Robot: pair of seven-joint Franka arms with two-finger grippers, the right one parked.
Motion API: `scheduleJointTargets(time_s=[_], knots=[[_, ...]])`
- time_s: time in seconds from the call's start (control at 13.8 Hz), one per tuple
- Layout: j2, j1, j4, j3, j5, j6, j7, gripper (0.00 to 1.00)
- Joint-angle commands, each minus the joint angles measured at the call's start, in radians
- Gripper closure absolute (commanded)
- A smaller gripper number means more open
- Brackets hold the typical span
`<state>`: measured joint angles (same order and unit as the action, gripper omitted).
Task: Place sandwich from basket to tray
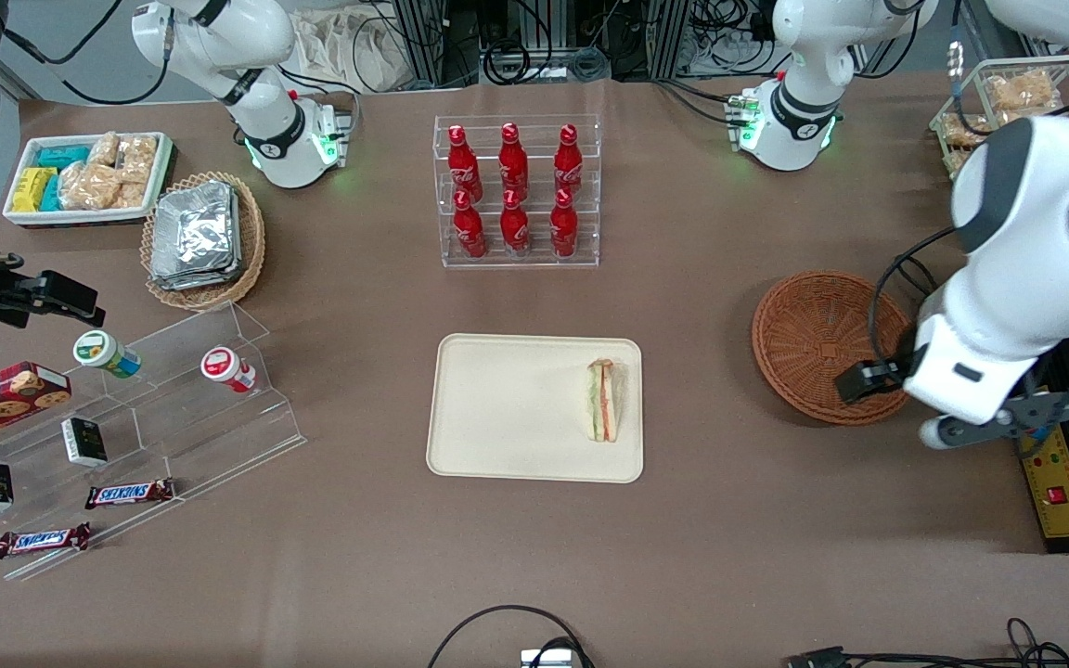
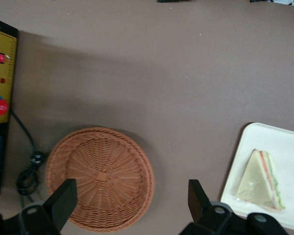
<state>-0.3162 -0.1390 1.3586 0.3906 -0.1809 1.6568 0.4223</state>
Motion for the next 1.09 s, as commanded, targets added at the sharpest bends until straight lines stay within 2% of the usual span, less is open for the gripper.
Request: scheduleJointTargets(time_s=[0.0,0.22,0.43,0.51,1.01], knots=[[0.116,0.004,0.097,-0.065,0.063,-0.003,-0.112,0.0],[0.21,0.016,0.168,-0.156,0.093,-0.005,-0.281,0.0],[0.307,0.032,0.221,-0.24,0.17,-0.011,-0.402,0.0],[0.337,0.039,0.235,-0.255,0.175,-0.026,-0.427,0.0],[0.431,0.039,0.263,-0.266,0.193,-0.11,-0.444,0.0]])
